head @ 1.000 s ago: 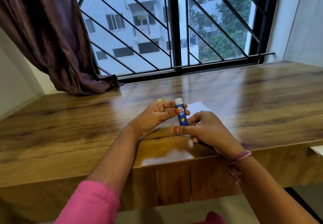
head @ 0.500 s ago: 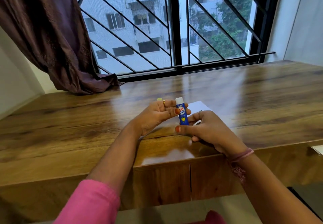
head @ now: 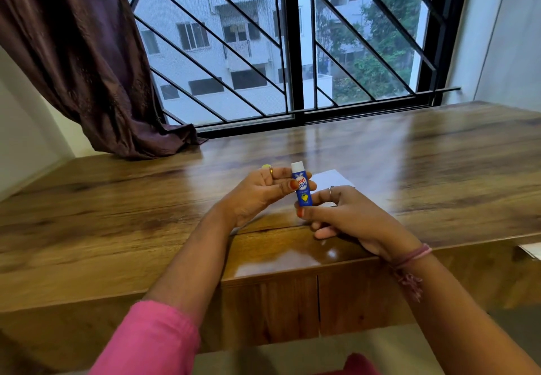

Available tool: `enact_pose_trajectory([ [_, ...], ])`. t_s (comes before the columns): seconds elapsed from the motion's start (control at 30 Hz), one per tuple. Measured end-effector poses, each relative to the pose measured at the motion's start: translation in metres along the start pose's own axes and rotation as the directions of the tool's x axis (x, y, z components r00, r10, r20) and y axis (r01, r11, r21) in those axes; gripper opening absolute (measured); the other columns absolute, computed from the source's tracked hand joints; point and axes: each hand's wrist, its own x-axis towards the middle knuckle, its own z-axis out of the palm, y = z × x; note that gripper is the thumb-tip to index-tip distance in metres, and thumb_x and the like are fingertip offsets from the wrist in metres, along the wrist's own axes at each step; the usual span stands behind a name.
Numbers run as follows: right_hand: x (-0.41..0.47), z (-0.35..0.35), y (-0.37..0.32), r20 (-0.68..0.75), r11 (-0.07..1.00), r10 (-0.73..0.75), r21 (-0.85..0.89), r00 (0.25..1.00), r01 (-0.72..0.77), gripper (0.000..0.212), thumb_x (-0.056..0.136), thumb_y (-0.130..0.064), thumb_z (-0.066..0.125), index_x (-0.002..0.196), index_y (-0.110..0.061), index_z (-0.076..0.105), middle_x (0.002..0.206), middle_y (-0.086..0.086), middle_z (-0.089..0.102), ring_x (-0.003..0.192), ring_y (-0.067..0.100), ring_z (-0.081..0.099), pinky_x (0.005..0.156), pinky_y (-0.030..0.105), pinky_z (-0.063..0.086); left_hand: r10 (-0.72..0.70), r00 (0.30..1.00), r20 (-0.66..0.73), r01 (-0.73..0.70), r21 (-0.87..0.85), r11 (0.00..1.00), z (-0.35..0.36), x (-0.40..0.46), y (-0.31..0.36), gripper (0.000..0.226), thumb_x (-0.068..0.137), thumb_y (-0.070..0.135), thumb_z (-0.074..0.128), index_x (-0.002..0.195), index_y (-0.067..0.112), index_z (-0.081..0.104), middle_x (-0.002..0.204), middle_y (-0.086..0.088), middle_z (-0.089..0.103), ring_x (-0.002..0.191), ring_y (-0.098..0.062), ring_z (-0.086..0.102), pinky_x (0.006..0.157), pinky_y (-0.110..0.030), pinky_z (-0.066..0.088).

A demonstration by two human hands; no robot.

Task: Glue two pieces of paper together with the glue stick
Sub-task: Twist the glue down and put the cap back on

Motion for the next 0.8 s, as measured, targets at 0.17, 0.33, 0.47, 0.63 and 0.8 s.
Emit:
enact_pose_trajectory([
  [0.17,0.0036,0.0045,0.0036,-0.099,0.993,-0.028,-0.120,0.995,0.016,0.023,0.068,-0.025,0.083,0.083,-0.014,0.069,0.060,-0.002,0.068,0.049,0.005,0.061,0.050,0.015,0.049,-0.012,1.000,0.014,0.012,0.025,1.000,0.0002,-0.0002,0.0000,0.028,0.087,0.022,0.059,0.114,0.018,0.066,0.113,-0.002,0.070,0.118,-0.013,0.058,0.091,-0.017,0.045],
  [0.33,0.0029,0.0085,0.0045,-0.242,0.969,-0.099,-0.243,0.965,0.039,0.048,0.054,-0.045,0.087,0.081,-0.016,0.060,0.060,-0.007,0.063,0.044,0.005,0.062,0.043,0.014,0.044,-0.004,1.000,0.027,0.005,-0.027,1.000,0.0016,0.0007,0.0009,0.025,0.087,0.023,0.059,0.110,0.023,0.070,0.113,-0.002,0.070,0.118,-0.015,0.058,0.093,-0.020,0.045],
  [0.47,-0.0003,0.0064,0.0019,-0.108,0.995,-0.068,-0.082,0.992,0.060,0.041,0.067,-0.030,0.083,0.097,-0.012,0.061,0.062,-0.005,0.068,0.053,0.005,0.064,0.051,0.019,0.053,-0.007,1.000,0.019,0.008,-0.056,0.998,-0.0003,-0.0001,0.0006,0.026,0.086,0.023,0.060,0.110,0.022,0.071,0.112,-0.003,0.070,0.115,-0.015,0.060,0.094,-0.021,0.045],
  [0.63,0.0018,0.0031,0.0033,-0.072,0.999,-0.047,-0.031,0.996,0.045,0.020,0.073,-0.017,0.080,0.087,-0.013,0.066,0.053,-0.007,0.068,0.048,0.002,0.061,0.048,0.014,0.050,-0.017,1.000,0.013,0.018,-0.004,1.000,-0.0009,-0.0001,-0.0015,0.028,0.087,0.022,0.058,0.115,0.019,0.065,0.113,-0.003,0.070,0.116,-0.015,0.059,0.094,-0.020,0.045],
  [0.8,0.0071,0.0064,0.0083,-0.197,0.977,-0.077,-0.209,0.977,0.035,0.039,0.061,-0.031,0.087,0.082,-0.017,0.058,0.055,-0.008,0.065,0.045,0.006,0.062,0.047,0.017,0.049,0.005,0.999,0.044,-0.004,-0.032,0.999,0.0039,0.0024,-0.0016,0.026,0.087,0.016,0.058,0.112,0.019,0.067,0.112,-0.002,0.070,0.115,-0.015,0.060,0.091,-0.019,0.046],
])
